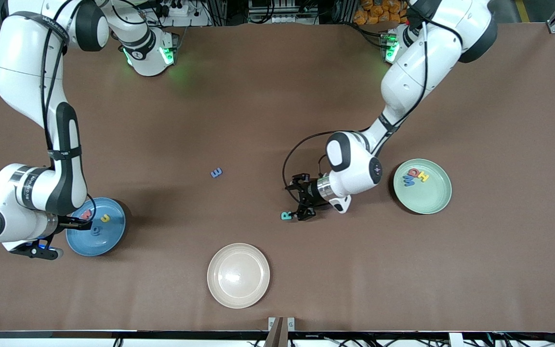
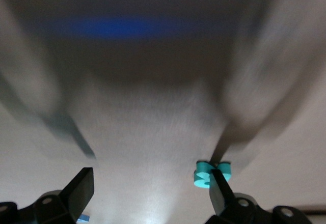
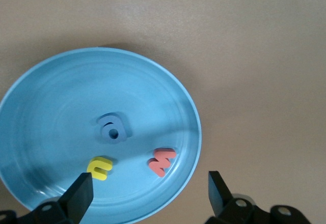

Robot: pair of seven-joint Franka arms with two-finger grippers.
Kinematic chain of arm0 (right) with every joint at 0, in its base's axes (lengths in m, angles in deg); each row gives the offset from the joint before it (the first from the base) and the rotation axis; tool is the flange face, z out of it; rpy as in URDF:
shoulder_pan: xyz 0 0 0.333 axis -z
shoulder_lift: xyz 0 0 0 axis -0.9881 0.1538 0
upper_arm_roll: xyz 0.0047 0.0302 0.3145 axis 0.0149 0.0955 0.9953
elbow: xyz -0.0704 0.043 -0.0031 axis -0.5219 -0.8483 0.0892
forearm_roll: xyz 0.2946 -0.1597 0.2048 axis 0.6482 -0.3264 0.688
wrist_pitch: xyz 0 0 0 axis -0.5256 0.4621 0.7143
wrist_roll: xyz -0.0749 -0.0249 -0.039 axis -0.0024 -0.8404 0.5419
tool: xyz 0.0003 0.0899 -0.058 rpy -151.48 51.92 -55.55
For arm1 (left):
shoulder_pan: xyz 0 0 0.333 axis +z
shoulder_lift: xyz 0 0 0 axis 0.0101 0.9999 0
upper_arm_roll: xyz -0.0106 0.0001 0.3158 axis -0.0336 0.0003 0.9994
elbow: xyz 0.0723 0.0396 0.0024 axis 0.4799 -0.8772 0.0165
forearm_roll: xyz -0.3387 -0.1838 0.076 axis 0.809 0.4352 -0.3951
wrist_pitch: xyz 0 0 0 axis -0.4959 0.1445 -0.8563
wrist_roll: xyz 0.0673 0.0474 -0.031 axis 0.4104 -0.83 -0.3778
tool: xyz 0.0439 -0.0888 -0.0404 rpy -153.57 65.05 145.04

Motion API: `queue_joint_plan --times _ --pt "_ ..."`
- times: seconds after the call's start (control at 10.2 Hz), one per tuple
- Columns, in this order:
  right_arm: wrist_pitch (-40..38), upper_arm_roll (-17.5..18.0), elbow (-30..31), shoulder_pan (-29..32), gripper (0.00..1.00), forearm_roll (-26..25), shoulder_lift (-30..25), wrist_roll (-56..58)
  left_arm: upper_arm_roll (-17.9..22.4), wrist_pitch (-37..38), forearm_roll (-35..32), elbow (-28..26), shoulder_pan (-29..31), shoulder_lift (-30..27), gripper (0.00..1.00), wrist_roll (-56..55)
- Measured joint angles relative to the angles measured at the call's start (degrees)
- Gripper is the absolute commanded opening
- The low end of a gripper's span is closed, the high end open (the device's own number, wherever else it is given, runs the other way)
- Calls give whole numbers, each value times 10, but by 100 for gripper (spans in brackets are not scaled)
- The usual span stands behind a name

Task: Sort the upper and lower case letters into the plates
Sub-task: 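Drop the m onto the blue plate while the left gripper grasps the R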

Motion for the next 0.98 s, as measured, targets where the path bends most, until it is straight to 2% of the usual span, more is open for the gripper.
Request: queue_joint_plan --times 0.98 --pt "2 15 21 -21 100 0 5 0 18 -9 0 44 -16 25 100 8"
